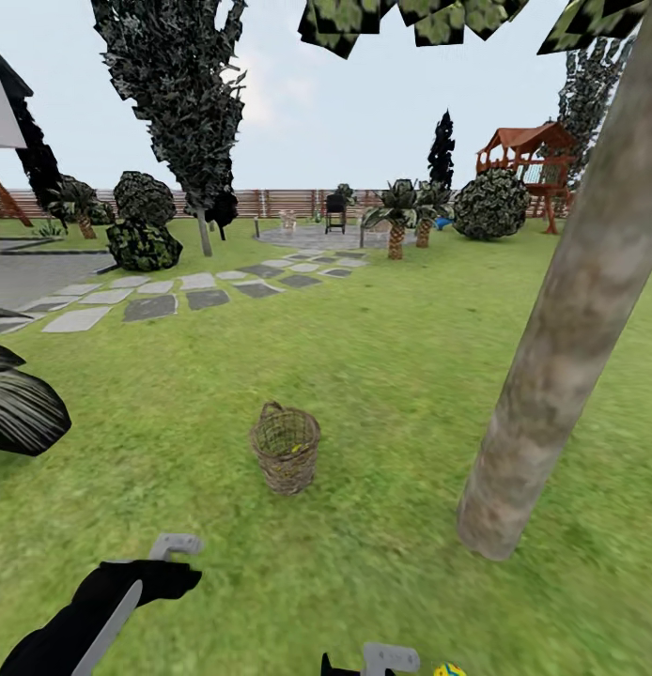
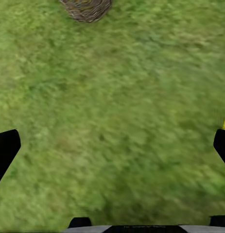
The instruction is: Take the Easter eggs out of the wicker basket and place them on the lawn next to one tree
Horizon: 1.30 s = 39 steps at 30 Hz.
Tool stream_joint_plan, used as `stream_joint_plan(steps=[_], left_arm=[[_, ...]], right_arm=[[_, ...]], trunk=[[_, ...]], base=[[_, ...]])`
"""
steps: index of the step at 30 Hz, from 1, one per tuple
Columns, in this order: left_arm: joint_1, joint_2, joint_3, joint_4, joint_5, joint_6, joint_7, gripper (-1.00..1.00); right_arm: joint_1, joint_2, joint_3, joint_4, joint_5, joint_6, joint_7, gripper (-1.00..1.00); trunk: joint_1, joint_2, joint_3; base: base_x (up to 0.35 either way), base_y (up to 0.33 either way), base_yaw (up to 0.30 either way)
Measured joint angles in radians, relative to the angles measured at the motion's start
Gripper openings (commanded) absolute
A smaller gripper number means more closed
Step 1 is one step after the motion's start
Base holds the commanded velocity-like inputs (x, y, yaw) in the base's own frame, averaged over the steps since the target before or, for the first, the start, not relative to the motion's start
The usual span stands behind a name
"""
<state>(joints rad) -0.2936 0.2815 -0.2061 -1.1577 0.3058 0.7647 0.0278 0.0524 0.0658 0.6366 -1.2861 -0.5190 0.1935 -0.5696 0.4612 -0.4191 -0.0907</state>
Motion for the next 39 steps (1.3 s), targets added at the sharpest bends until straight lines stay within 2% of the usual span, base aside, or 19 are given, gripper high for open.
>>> stream_joint_plan(steps=[3, 8, 23, 39], left_arm=[[0.000, 0.000, 0.000, 0.000, 0.000, -0.001, 0.000, 1.00], [0.000, 0.000, 0.000, 0.000, 0.000, 0.001, 0.000, 1.00], [-0.001, 0.000, 0.000, 0.001, 0.002, 0.007, -0.002, 1.00], [-0.001, 0.001, 0.001, -0.001, 0.004, 0.010, -0.006, 1.00]], right_arm=[[0.000, 0.000, 0.000, 0.000, 0.000, 0.000, 0.000, 1.00], [0.000, -0.001, -0.001, 0.000, 0.000, 0.000, 0.000, 1.00], [0.000, -0.004, -0.002, 0.000, -0.004, 0.000, 0.000, 1.00], [0.000, -0.006, -0.001, 0.000, -0.009, -0.019, 0.000, 1.00]], trunk=[[-0.012, 0.021, 0.009], [-0.012, 0.021, 0.010], [-0.012, 0.021, 0.010], [-0.012, 0.021, 0.015]], base=[[-0.126, 0.175, 0.283], [-0.043, 0.059, 0.210], [-0.005, 0.022, 0.023], [0.000, 0.078, -0.220]])
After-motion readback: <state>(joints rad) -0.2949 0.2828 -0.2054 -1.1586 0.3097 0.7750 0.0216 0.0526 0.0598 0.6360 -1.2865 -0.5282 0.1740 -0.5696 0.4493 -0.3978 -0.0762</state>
